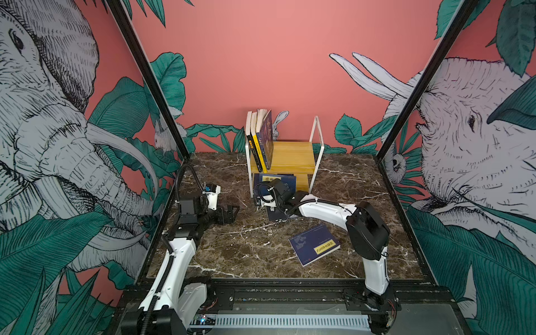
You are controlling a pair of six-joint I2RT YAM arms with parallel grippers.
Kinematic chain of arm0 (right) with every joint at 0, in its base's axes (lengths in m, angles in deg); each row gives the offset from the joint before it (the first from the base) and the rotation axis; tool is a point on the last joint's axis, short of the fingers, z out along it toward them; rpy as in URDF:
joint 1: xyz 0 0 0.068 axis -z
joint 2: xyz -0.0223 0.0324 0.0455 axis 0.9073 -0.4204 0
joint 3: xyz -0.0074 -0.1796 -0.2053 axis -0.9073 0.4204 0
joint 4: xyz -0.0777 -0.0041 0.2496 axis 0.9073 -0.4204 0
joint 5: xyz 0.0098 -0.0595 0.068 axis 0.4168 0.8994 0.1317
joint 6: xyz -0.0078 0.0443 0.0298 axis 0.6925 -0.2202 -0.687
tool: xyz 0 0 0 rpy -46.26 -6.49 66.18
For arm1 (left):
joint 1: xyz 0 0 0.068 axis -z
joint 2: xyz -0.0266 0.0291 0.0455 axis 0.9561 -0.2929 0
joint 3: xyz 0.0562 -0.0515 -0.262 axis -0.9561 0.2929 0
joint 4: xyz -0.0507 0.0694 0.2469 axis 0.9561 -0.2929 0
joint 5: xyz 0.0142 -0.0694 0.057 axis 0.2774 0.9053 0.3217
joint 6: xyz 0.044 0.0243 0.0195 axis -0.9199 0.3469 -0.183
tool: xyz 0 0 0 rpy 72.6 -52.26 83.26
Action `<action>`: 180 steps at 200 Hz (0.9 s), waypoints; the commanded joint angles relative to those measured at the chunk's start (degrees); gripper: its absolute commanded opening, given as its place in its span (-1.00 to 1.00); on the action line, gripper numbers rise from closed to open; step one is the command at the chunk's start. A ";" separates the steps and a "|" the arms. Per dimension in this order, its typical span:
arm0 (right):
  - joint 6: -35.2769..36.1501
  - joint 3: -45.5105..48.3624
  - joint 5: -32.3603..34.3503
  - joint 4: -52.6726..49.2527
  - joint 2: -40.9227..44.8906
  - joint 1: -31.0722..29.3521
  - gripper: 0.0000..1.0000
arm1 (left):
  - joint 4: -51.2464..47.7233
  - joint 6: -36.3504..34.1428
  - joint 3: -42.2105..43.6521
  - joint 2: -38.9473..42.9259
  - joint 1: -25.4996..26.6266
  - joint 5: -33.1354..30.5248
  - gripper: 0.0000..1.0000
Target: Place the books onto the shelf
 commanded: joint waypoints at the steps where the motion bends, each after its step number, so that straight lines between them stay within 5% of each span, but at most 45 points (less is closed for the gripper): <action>1: -1.32 2.05 -0.22 -2.46 3.28 1.67 0.58 | 0.97 -0.51 1.04 0.20 -0.05 0.45 0.99; 111: -1.78 -4.86 2.52 -2.61 -1.81 3.82 0.32 | 0.12 -0.20 0.47 -0.11 -0.63 0.36 0.99; 180: -7.23 -0.31 -7.88 -9.84 3.02 3.75 0.49 | 0.79 -0.19 0.60 -0.91 -0.58 0.44 0.99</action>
